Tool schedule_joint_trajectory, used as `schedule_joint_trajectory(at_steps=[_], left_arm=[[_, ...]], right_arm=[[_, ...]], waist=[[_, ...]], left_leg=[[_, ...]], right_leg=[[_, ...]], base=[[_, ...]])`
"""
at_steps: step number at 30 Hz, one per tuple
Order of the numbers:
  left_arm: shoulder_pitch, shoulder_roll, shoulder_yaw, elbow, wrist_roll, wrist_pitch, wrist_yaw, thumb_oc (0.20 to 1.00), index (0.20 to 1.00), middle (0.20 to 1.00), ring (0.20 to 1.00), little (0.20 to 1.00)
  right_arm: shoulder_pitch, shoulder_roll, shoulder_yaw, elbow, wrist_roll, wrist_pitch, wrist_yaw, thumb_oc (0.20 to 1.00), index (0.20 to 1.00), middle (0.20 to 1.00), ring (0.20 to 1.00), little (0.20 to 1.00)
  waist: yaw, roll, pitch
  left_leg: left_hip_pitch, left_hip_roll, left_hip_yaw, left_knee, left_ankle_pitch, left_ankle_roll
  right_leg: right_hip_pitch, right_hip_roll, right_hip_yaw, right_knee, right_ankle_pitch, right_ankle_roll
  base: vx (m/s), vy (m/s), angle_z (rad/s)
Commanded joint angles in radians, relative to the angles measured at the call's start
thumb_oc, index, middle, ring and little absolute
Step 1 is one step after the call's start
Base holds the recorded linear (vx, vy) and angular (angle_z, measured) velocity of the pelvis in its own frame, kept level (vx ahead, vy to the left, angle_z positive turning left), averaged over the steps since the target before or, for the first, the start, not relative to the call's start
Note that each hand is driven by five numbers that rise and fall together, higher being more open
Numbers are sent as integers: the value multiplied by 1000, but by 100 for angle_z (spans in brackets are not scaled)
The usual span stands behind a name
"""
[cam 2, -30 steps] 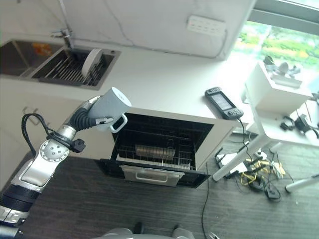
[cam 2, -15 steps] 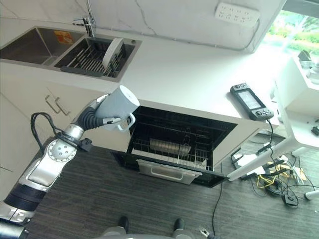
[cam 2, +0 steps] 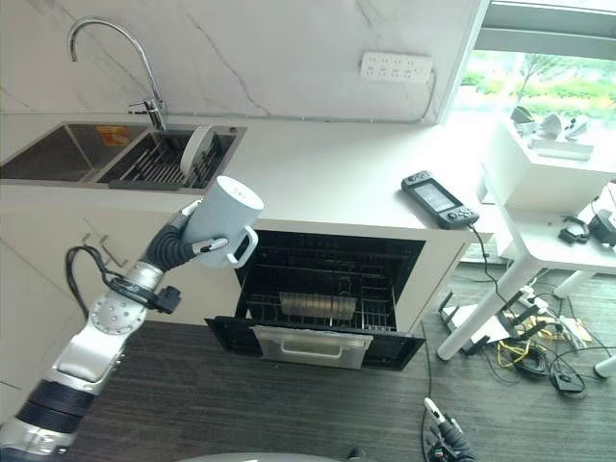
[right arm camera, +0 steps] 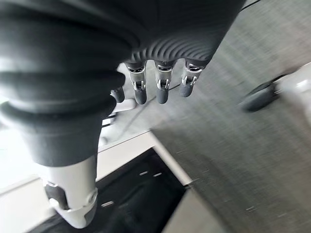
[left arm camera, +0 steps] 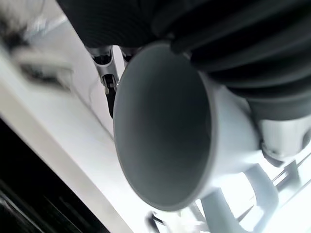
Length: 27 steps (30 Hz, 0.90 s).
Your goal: Place the dishes in the dishwasher.
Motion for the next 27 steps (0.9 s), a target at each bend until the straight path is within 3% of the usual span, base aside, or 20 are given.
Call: schedule_joint_trajectory(at_steps=[1, 4, 7, 11, 13, 18, 20, 22, 25, 27], left_arm=[[-39, -52, 83, 75, -384, -90, -26, 200, 200, 200, 200, 200], [-3, -131, 90, 100, -394, -127, -8, 200, 200, 200, 200, 200], [11, -163, 94, 115, -377, -160, 64, 200, 200, 200, 200, 200], [-9, -162, 88, 107, -234, -187, 148, 200, 200, 200, 200, 200], [-16, -142, 79, 96, -130, -213, 219, 200, 200, 200, 200, 200], [4, -144, 16, 29, -297, -204, -40, 200, 200, 200, 200, 200], [-2, -141, -25, 15, -456, -149, -211, 200, 200, 200, 200, 200], [-13, -150, -69, -4, -642, -36, -393, 200, 200, 200, 200, 200], [-22, -154, -109, -28, -788, 54, -522, 200, 200, 200, 200, 200], [-18, -145, -119, -38, -808, 81, -579, 200, 200, 200, 200, 200]], right_arm=[[-21, 12, -26, -309, 4, -91, -93, 1000, 1000, 1000, 1000, 1000], [-4, 11, -46, -575, -61, -93, -105, 1000, 1000, 1000, 1000, 1000], [-11, 2, -54, -774, -94, -151, 20, 1000, 1000, 1000, 1000, 1000], [-48, -24, -18, -936, -73, -148, 158, 1000, 1000, 1000, 1000, 1000], [-71, -52, 21, -1004, -63, -115, 167, 1000, 1000, 1000, 1000, 1000], [-125, -60, 127, -1068, -43, -76, 173, 1000, 1000, 1000, 1000, 1000], [-148, -73, 151, -1074, -8, -52, 188, 1000, 1000, 1000, 1000, 1000], [-185, -88, 183, -1068, 33, -20, 206, 1000, 1000, 1000, 1000, 1000], [-223, -120, 207, -1073, 75, 5, 224, 1000, 1000, 1000, 1000, 1000], [-232, -133, 211, -1077, 90, 8, 230, 1000, 1000, 1000, 1000, 1000]], waist=[[-53, -42, 5], [-83, -45, 5], [-98, -41, 1], [-97, -43, -12], [-90, -43, -19], [-68, -36, -22], [-65, -29, -24], [-59, -21, -28], [-54, -17, -37], [-51, -15, -41]], left_leg=[[-22, 2, 21, 40, -42, 26], [-13, -2, 39, 31, -42, 33], [-7, -10, 52, 30, -48, 39], [-2, -13, 60, 17, -52, 43], [-1, -13, 59, 14, -52, 44], [-4, -9, 54, 8, -45, 38], [-2, -5, 54, 6, -43, 36], [-2, -3, 51, 6, -43, 33], [0, -2, 51, 6, -46, 32], [-1, -4, 50, 6, -47, 31]], right_leg=[[0, -87, -44, 16, -10, 59], [-13, -86, -25, 18, -5, 57], [-19, -88, -7, 16, -4, 58], [-32, -92, 5, 11, 3, 68], [-34, -89, 7, 10, 2, 66], [-34, -86, 0, 7, 7, 61], [-31, -84, -6, 7, 5, 61], [-28, -87, -15, 7, 6, 61], [-25, -90, -25, 7, 5, 62], [-26, -91, -28, 7, 6, 63]], base=[[-85, -68, -33], [-68, -2, -26], [-53, 29, -25], [-54, -13, -13], [-37, -18, -1], [0, 0, 0], [3, 16, 0], [14, 47, 0], [10, 35, 3], [4, 20, 10]])
